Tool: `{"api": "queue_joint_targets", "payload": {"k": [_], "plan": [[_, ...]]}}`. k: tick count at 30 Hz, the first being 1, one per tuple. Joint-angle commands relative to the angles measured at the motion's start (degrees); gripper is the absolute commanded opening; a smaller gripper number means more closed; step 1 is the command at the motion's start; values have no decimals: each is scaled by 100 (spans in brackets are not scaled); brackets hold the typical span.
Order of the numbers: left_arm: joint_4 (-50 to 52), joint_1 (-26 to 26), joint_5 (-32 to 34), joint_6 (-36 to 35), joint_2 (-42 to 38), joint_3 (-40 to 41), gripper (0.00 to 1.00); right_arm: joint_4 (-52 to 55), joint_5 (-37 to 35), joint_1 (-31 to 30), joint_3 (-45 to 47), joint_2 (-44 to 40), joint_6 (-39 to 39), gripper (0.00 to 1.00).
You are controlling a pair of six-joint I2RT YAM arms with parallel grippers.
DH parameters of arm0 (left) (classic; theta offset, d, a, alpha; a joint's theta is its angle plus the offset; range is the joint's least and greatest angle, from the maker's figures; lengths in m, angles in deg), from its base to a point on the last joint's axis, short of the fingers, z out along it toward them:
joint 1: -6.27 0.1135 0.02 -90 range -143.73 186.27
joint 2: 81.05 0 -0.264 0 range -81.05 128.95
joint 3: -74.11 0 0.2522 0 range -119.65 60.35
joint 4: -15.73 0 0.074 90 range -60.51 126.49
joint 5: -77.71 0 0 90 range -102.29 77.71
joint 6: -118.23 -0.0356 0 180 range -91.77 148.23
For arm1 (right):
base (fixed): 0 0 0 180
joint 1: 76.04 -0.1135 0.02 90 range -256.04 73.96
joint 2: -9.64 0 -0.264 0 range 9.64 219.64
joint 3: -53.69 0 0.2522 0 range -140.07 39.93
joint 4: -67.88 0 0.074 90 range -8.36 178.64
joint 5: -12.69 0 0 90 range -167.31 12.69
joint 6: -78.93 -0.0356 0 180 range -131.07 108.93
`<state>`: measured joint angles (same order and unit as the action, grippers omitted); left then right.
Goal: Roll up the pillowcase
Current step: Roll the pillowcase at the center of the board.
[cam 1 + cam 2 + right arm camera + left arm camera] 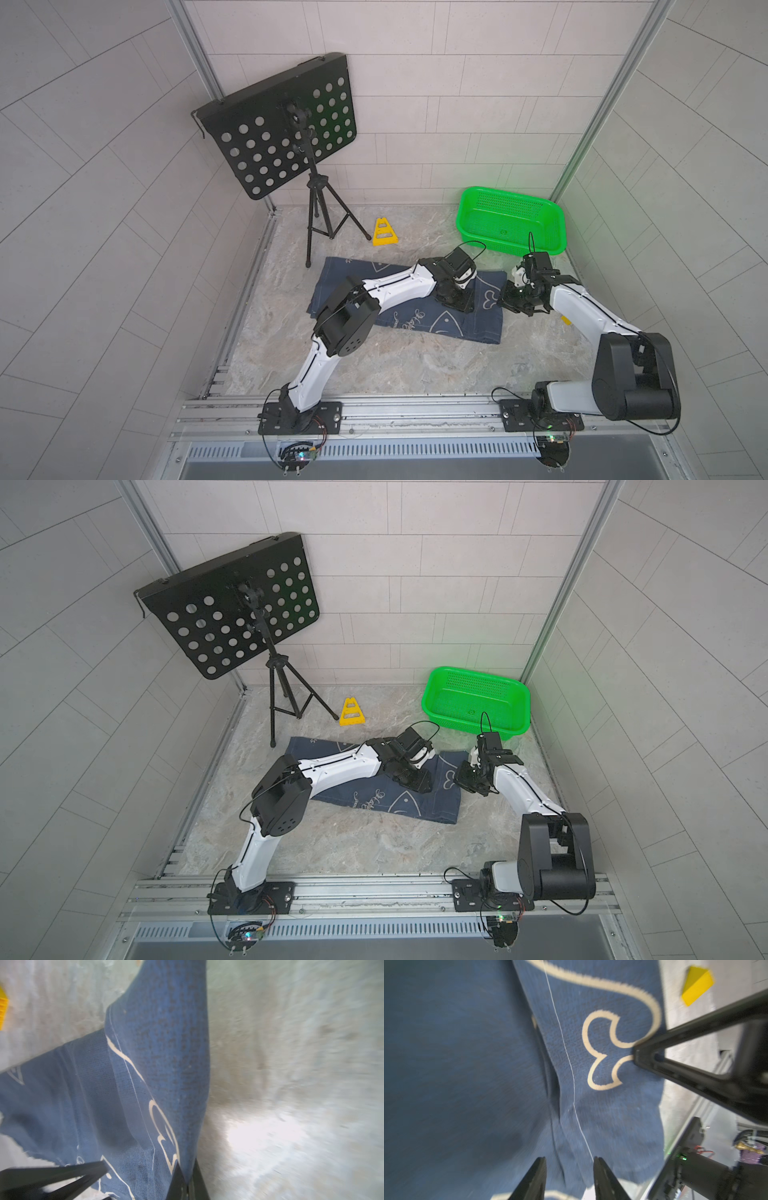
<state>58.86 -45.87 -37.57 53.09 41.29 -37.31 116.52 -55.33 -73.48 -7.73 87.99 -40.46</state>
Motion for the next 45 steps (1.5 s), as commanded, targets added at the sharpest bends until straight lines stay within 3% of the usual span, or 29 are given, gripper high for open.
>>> {"api": "queue_joint_targets", "payload": {"k": [1, 6, 9, 15, 34, 45], "plan": [[-12, 44, 3, 10, -233, 137, 46, 1054, -745, -80, -313, 326, 245, 3], [-35, 91, 83, -35, -350, 333, 46, 1207, -1110, -470, -703, 507, -120, 8], [-34, 143, 105, -52, -429, 459, 47, 1387, -1333, -727, -987, 664, -332, 16], [-102, 262, 115, -65, -649, 776, 47, 1410, -1373, -1183, -1337, 908, -619, 24], [-293, 351, 76, 45, -1397, 1719, 47, 1000, -868, -2310, -2422, 2091, -1025, 21], [-442, 302, -165, 165, -1876, 2180, 47, 482, -291, -2513, -2325, 2385, -1197, 24]]}}
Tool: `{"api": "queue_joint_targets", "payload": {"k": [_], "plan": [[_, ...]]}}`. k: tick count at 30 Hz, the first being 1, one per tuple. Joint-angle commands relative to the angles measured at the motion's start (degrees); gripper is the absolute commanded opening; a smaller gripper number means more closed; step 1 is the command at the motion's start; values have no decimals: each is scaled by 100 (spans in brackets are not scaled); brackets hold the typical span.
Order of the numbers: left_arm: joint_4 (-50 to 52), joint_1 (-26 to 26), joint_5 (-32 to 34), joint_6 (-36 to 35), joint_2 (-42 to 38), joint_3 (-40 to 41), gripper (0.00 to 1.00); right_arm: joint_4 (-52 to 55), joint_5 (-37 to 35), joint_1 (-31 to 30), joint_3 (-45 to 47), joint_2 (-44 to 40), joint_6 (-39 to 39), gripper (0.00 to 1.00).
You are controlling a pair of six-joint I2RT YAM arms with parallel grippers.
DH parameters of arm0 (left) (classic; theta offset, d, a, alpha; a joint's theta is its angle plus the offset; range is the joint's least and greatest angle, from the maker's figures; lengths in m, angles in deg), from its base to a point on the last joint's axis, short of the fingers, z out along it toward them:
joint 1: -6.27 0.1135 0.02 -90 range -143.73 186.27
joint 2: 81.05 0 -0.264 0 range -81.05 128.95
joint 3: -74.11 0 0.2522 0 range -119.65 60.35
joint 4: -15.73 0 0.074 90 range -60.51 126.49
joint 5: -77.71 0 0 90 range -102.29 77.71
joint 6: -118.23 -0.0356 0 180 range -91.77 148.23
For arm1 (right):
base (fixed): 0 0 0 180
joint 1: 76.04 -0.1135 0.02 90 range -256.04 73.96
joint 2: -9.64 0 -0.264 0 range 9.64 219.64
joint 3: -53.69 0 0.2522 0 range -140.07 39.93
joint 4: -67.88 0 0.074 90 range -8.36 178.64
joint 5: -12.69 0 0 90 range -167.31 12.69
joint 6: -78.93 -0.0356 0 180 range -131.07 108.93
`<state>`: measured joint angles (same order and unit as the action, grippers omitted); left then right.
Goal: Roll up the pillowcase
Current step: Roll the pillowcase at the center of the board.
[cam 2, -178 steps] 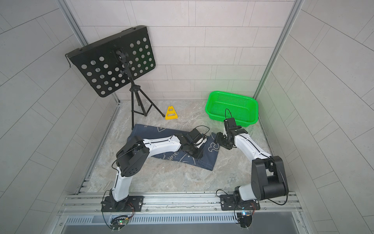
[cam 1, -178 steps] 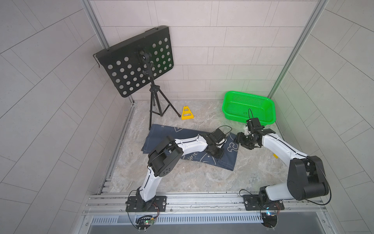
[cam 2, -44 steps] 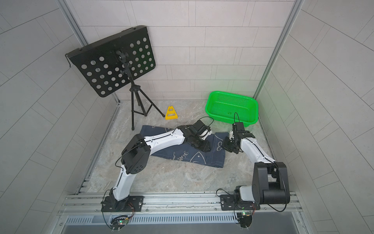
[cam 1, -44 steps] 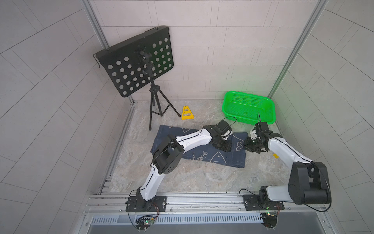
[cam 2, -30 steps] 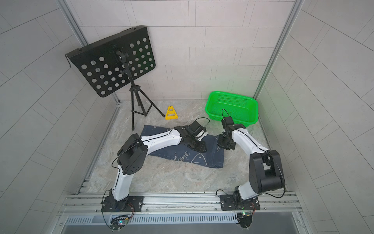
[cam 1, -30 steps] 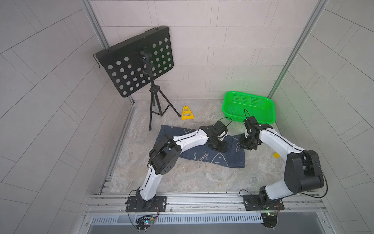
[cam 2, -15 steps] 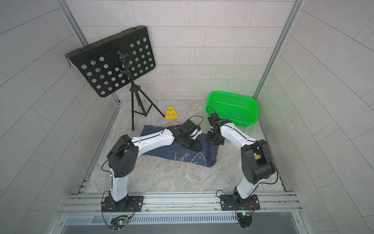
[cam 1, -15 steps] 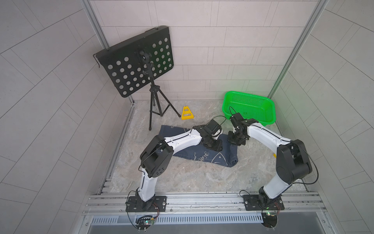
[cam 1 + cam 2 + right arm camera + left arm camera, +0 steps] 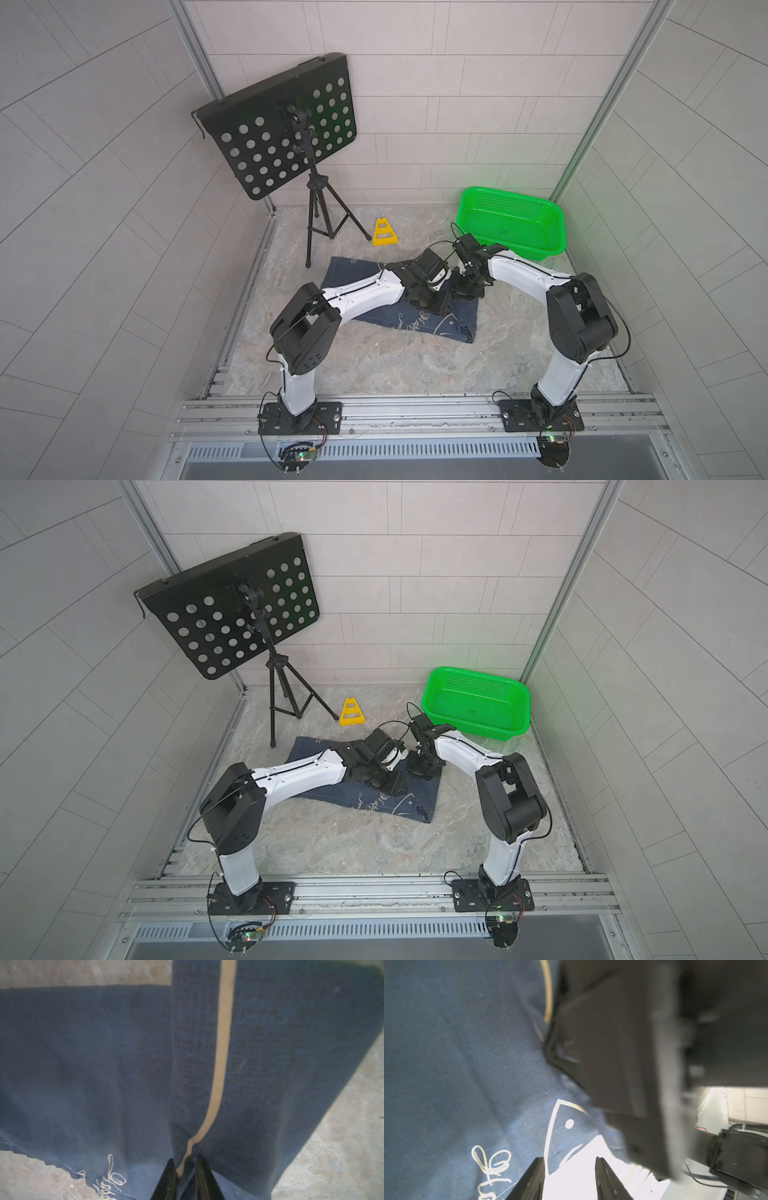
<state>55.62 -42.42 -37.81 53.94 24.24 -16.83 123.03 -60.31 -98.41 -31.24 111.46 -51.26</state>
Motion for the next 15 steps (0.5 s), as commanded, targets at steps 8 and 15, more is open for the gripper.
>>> {"api": "queue_joint_targets", "payload": {"k": [8, 15], "plan": [[-296, -310, -182, 162, 61, -41, 47, -539, 560, 341, 142, -213, -225, 34], [-439, -490, 70, 53, 413, -326, 46, -561, 868, 864, 352, -849, -229, 34]]}}
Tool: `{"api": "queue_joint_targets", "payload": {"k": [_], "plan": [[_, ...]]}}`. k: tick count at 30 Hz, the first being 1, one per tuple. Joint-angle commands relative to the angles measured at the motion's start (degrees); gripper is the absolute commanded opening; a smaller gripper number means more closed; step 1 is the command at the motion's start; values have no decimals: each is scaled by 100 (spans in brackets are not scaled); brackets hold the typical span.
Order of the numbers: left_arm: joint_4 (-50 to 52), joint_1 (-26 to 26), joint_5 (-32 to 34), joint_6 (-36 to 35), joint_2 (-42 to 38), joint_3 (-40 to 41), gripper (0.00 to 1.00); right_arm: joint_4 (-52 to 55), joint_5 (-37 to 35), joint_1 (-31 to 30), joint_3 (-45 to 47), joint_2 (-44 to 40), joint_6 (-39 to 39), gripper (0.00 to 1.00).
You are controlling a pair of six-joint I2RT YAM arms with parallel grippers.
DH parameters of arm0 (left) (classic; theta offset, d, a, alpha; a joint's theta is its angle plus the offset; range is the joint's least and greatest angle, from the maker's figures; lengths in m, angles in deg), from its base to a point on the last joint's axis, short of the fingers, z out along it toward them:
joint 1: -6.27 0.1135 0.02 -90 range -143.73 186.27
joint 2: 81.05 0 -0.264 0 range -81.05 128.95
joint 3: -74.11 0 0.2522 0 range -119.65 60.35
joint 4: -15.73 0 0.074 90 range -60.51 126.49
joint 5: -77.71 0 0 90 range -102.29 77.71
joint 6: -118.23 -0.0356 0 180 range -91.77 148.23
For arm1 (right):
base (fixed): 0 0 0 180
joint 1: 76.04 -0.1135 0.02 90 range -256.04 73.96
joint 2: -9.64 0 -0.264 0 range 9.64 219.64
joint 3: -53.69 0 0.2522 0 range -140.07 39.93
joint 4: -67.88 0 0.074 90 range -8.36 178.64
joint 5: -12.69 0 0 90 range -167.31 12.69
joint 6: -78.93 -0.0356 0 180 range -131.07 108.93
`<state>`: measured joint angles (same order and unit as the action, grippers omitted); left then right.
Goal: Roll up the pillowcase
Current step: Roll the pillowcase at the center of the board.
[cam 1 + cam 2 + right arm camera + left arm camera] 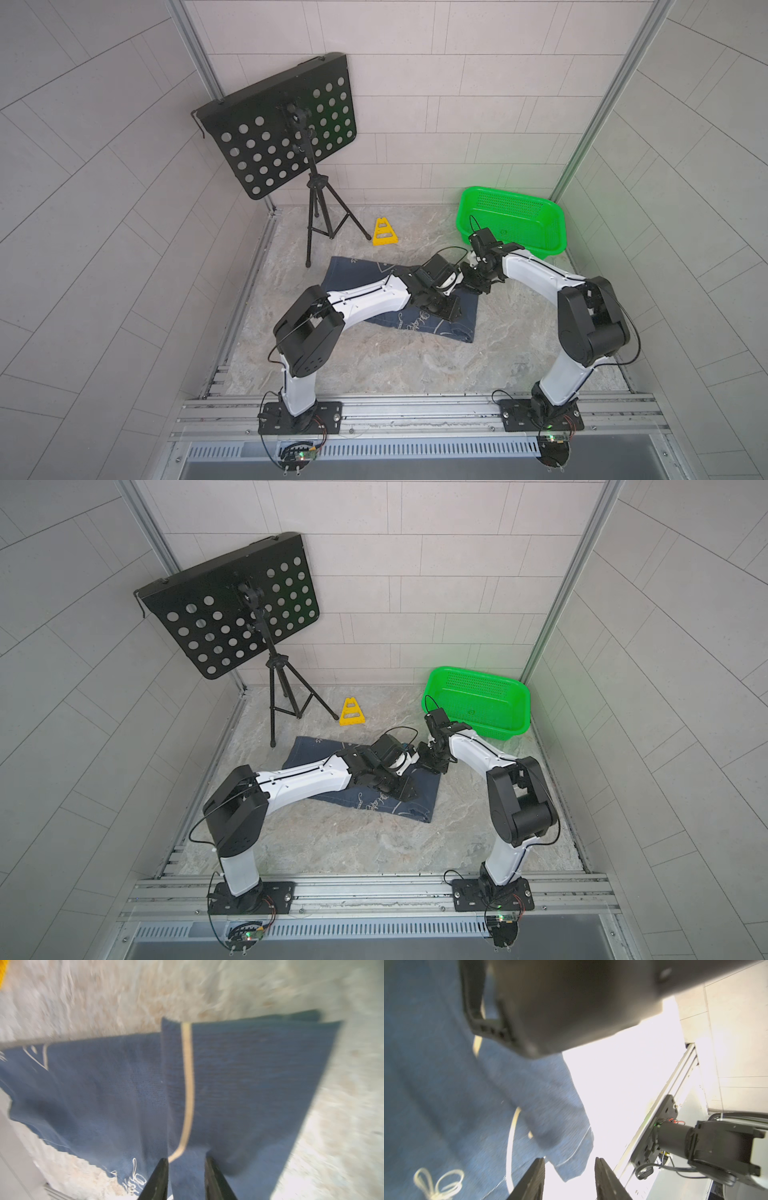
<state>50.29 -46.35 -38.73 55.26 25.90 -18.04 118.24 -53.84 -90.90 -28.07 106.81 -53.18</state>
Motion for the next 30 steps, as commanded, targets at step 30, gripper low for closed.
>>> {"api": "queue_joint_targets", "payload": {"k": [30], "plan": [[1119, -323, 2081, -1182, 943, -80, 39, -1725, 190, 644, 142, 991, 712, 18]]}}
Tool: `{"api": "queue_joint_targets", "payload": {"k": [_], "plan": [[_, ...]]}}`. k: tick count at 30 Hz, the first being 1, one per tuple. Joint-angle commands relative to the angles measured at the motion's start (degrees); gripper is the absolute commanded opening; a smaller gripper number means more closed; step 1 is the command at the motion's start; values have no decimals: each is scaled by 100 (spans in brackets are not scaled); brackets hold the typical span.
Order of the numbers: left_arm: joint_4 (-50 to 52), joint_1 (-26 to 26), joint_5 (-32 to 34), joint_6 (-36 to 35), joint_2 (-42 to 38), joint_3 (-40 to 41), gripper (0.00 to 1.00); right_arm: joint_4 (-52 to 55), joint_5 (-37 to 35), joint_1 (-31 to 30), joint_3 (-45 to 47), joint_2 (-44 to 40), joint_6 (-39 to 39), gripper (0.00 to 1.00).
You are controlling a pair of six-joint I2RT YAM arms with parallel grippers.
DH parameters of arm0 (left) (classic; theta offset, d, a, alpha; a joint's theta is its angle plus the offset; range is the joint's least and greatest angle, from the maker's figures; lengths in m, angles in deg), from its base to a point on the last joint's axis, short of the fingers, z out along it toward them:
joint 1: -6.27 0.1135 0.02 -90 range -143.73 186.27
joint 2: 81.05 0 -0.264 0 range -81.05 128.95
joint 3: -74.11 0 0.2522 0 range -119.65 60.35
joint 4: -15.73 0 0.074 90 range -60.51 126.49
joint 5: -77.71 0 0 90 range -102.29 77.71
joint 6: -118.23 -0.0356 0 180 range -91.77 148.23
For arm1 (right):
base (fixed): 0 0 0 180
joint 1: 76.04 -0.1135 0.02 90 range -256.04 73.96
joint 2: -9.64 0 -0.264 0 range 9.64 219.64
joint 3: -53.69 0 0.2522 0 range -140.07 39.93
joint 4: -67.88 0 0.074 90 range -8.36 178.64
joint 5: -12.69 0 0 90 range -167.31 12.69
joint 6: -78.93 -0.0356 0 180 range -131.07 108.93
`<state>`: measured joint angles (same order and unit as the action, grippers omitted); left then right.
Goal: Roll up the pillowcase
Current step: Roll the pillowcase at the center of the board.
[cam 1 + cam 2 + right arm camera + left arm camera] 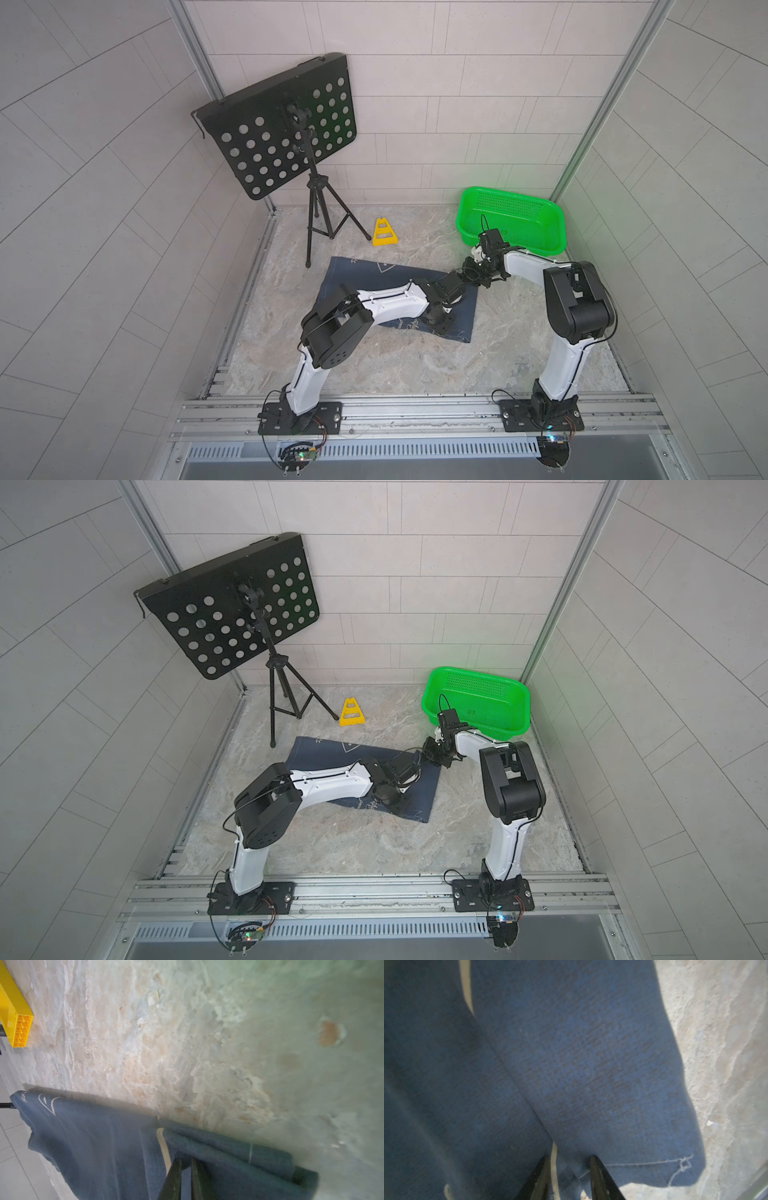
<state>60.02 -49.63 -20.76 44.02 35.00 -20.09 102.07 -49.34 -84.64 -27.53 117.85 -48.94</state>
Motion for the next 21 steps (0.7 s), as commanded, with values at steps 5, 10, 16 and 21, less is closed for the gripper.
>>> {"api": "queue_joint_targets", "payload": {"k": [5, 10, 16, 21], "plan": [[165, 9, 78, -24, -235, 25, 39, -71, -98, 74, 59, -764, 401, 28], [431, 11, -85, 11, -707, -275, 40, 260, 178, 312, 754, -1830, 551, 40], [411, 56, -221, -100, -391, -924, 40, 290, 425, 622, 2145, -3093, 578, 55], [188, 101, -135, -340, 247, -1489, 39, -263, 857, 895, 2862, -3333, 166, 57]]}}
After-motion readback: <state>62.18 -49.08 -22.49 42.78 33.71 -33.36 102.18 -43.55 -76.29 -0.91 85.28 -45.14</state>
